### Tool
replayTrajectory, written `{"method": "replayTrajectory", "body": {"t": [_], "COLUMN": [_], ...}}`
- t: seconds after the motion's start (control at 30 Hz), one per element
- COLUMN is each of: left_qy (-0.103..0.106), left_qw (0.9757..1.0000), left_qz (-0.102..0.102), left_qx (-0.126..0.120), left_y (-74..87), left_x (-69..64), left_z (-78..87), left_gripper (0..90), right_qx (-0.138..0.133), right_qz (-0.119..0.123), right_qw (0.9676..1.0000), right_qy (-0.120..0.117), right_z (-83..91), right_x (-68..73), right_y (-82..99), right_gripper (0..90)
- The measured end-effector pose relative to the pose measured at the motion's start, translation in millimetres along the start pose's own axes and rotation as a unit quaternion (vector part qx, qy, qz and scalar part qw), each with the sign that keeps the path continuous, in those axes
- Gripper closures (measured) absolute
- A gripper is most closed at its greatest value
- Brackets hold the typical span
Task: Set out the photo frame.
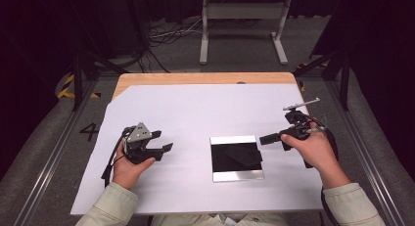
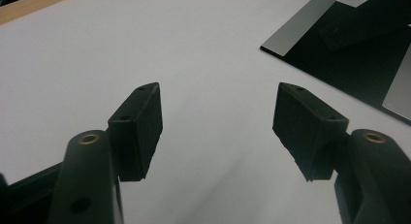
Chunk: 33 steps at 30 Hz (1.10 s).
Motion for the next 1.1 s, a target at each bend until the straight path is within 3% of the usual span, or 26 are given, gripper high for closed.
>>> {"method": "replayTrajectory", "body": {"t": [0.33,0.4,0.53,0.7,1.1], "left_qy": [-0.001,-0.002,-0.002,-0.004,-0.005], "left_qw": [1.0000,1.0000,1.0000,1.0000,1.0000], "left_qz": [-0.003,-0.004,-0.003,-0.002,-0.002], "left_qx": [0.000,0.001,0.000,0.001,0.002], "left_y": [0.3,0.4,0.4,0.5,0.3], "left_x": [0.5,0.7,0.7,0.9,0.8], "left_z": [0.4,0.2,0.3,0.5,1.1], "left_gripper": [35.7,35.7,35.7,35.8,35.9], "right_qx": [0.010,0.013,0.010,0.022,0.047], "right_qz": [-0.013,-0.037,-0.053,-0.088,-0.111], "right_qw": [0.9999,0.9992,0.9985,0.9955,0.9917], "right_qy": [-0.002,-0.002,-0.004,-0.028,-0.045], "right_z": [-12.9,-15.3,-19.3,-25.2,-38.6], "right_x": [-2.0,-2.5,-3.4,-2.7,-5.5], "right_y": [1.9,3.5,5.1,7.9,13.6], "right_gripper": [57.3,53.9,54.6,56.8,57.3]}}
Point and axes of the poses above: each handheld gripper's, and its own axes: z roughly backward along the jaws, y roughly out of its underside, x roughly to its left, the point moved 4 cm from there along -z, roughly forward along the jaws, and after that the axes turned 10 degrees about -y, right-handed, at the moved point
